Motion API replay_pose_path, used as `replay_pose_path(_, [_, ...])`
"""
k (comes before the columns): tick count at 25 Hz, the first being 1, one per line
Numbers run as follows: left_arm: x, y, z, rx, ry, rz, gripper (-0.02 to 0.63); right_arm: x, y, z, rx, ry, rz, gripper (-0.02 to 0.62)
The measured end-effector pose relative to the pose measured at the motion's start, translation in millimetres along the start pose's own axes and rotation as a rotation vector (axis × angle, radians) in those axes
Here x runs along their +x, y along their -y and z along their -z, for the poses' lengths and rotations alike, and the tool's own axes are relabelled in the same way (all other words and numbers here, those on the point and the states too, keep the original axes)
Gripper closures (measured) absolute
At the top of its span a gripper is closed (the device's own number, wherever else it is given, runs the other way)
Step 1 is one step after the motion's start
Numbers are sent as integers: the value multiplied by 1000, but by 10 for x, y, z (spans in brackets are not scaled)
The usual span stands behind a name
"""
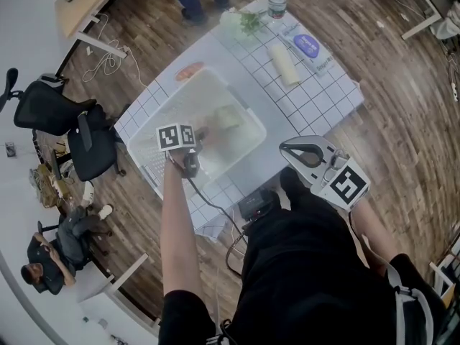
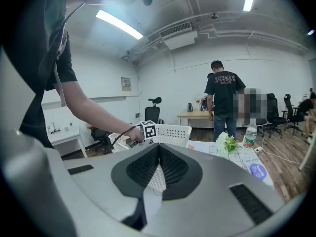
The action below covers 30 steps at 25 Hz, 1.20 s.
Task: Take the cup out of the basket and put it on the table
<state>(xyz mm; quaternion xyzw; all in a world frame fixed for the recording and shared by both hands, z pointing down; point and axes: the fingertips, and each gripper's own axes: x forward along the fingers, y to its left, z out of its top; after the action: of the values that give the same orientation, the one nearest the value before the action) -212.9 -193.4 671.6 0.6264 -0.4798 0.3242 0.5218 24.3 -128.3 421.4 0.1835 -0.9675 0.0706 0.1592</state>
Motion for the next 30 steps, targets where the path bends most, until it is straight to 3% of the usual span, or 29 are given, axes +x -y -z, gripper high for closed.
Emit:
replay_pose_path(9, [185, 24, 40, 64, -65, -23, 306, -20, 40, 12, 4, -14, 5, 580])
replay_pose_path(21, [204, 38, 76, 125, -75, -12, 299, 11, 29, 5, -9, -22, 1, 580])
replay_pose_path(30, [-34, 195, -71, 191, 0, 5, 299, 59, -43, -36, -17, -9, -12, 580])
